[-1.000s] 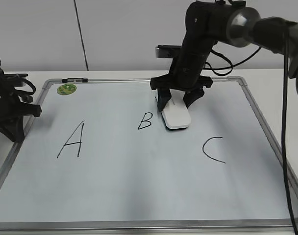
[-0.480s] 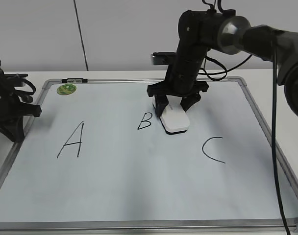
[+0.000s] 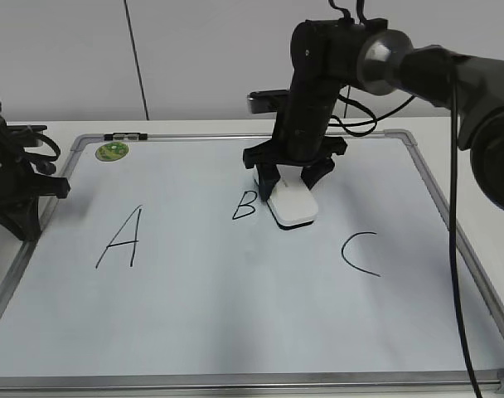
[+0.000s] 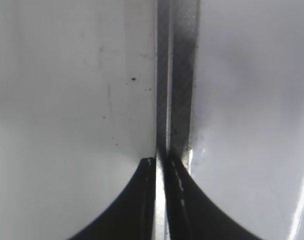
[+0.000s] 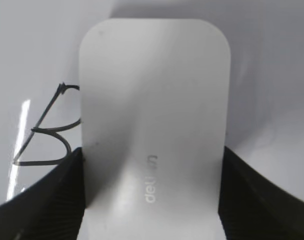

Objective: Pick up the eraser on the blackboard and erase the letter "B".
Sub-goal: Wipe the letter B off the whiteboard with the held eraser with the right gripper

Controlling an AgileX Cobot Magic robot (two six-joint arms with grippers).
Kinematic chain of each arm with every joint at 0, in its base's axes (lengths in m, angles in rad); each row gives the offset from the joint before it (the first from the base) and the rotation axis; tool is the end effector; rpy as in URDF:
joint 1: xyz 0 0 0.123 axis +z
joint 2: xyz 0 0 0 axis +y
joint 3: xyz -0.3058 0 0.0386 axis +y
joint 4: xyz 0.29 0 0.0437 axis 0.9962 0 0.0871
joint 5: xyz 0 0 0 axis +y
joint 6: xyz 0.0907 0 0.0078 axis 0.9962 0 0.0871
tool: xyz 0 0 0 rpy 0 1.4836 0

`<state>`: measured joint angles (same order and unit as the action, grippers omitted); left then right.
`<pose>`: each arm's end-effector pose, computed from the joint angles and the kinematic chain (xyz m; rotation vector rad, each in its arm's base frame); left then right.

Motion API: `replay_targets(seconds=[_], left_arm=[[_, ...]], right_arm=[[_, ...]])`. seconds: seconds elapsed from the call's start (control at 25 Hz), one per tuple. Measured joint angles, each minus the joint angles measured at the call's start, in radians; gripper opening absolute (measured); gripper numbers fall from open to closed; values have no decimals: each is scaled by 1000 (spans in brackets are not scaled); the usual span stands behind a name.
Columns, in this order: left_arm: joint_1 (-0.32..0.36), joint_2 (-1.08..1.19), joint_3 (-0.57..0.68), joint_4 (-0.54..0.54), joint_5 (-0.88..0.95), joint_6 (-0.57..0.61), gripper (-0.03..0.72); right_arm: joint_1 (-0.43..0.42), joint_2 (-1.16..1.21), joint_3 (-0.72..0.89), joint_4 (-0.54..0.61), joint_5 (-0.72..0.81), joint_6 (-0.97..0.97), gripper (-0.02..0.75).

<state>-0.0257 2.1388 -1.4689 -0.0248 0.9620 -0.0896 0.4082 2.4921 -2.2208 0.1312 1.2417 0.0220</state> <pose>0.4536 -0.0135 0.1232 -0.1212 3.1142 -0.0343 0.5197 0.2371 0.1522 -0.5296 2.9714 0.2346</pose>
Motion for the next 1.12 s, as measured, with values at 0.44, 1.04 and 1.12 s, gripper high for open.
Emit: replay_targets(seconds=[0.44,1.04,1.12], left_arm=[[0,0,0,0,0,7,25],[2,0,0,0,0,7,25],[2,0,0,0,0,7,25]], right_arm=[[90,3,0,1,-23,-3,529],[167,8,0,99,-37,-5,529],[167,8,0,101,-37,-5,529]])
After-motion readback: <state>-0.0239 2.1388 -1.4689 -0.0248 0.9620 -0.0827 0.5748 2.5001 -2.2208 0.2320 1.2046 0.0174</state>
